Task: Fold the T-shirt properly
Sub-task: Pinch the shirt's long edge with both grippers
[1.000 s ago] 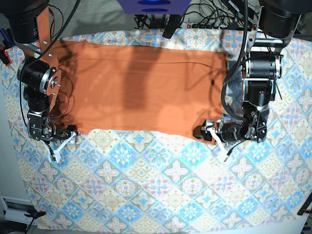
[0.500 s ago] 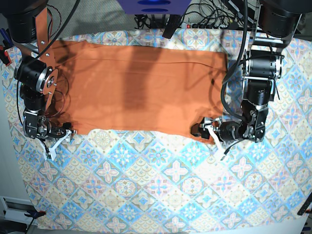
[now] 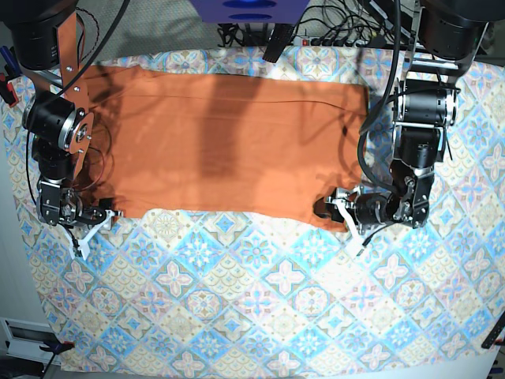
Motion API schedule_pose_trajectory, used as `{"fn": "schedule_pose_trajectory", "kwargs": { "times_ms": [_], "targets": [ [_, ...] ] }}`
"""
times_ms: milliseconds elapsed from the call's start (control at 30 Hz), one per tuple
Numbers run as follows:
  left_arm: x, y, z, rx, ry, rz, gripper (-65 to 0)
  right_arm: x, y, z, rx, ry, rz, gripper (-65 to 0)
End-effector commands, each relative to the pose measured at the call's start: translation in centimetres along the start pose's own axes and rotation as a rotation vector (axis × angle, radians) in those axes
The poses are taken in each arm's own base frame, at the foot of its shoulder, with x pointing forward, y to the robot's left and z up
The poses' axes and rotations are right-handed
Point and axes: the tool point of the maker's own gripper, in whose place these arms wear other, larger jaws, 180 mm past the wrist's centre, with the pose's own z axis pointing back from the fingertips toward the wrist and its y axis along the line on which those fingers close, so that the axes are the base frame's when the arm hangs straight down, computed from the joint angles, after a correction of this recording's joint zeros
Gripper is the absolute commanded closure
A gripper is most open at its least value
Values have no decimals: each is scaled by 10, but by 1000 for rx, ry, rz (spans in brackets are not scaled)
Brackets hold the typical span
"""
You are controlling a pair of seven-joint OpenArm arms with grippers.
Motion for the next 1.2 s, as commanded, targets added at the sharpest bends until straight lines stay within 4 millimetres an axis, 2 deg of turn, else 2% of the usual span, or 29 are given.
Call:
{"fn": "schedule_pose_trajectory", "kwargs": {
  "times_ms": [0, 100, 233, 333, 567, 633, 700, 800, 967, 1100, 1167],
  "targets": [
    [-37, 9, 0, 41, 164, -20, -267, -2, -9, 4, -21, 35, 14, -269],
    [-37, 9, 0, 41, 164, -20, -265, -2, -7, 3, -19, 37, 14, -137],
    [-46, 8, -2, 37, 175, -14, -206, -10, -8, 4, -21, 80, 15, -44],
    [-54, 8, -4, 34, 184, -8, -165, -12, -8, 4, -19, 89, 8, -34],
    [-54, 8, -4, 34, 178, -3, -102, -9, -9, 5, -21, 82, 6, -33],
    [-52, 8, -3, 33, 172, 0, -81, -2, -12, 7, -30, 62, 8, -29],
    [-44, 7, -1, 36, 155, -18, -61, 14, -21, 14, -60, 18, 23, -13],
    [-39, 4, 0, 36, 135, -46, -56, 11, -37, 23, -107, 1, 7, -11],
    [-29, -4, 3, 39, 102, -105, -55, 15, -70, 56, -231, -31, 31, -11],
    [-20, -7, 8, 47, 100, -144, -55, 33, -73, 77, -286, -87, 68, -11],
    [-15, -9, 10, 50, 90, -159, -55, 32, -75, 83, -302, -74, 74, -11]
  ]
}}
